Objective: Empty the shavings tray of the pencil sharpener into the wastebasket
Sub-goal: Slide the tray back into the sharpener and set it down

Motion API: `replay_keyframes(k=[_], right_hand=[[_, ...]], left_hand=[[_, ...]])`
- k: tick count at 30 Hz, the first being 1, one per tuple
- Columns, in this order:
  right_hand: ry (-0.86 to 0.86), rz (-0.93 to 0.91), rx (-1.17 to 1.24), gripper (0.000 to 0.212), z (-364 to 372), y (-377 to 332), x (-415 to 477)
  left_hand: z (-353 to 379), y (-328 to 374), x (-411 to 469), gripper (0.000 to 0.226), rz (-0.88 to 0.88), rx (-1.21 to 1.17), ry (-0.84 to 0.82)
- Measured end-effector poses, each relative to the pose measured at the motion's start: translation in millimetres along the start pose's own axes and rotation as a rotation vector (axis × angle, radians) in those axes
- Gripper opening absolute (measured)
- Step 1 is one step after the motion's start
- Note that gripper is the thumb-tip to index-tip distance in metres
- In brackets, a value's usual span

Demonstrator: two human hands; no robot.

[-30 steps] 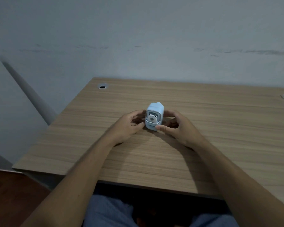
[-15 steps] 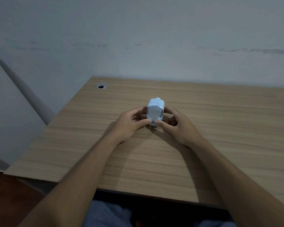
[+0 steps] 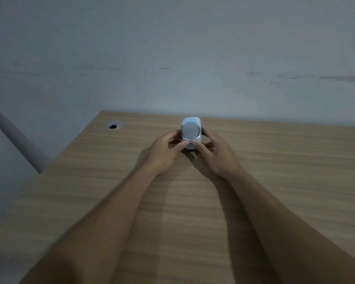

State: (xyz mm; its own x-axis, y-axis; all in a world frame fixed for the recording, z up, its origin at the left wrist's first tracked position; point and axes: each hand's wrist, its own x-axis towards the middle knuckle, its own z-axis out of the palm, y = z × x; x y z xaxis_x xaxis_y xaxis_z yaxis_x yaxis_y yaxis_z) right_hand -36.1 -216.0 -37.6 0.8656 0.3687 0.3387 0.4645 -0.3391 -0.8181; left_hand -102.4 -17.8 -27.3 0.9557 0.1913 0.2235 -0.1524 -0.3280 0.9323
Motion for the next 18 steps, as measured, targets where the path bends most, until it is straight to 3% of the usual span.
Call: replay_keyframes(k=[11,18], right_hand=[[-0.038,-0.068,-0.131,0.047,5,25,83],[-0.071,-0.093,-0.130,0.050,9,39,114]], left_hand=[[-8,-35,97,0.053,0.046,0.068,-0.039],[-7,-41,126,0.058,0.052,0.097,-0.020]])
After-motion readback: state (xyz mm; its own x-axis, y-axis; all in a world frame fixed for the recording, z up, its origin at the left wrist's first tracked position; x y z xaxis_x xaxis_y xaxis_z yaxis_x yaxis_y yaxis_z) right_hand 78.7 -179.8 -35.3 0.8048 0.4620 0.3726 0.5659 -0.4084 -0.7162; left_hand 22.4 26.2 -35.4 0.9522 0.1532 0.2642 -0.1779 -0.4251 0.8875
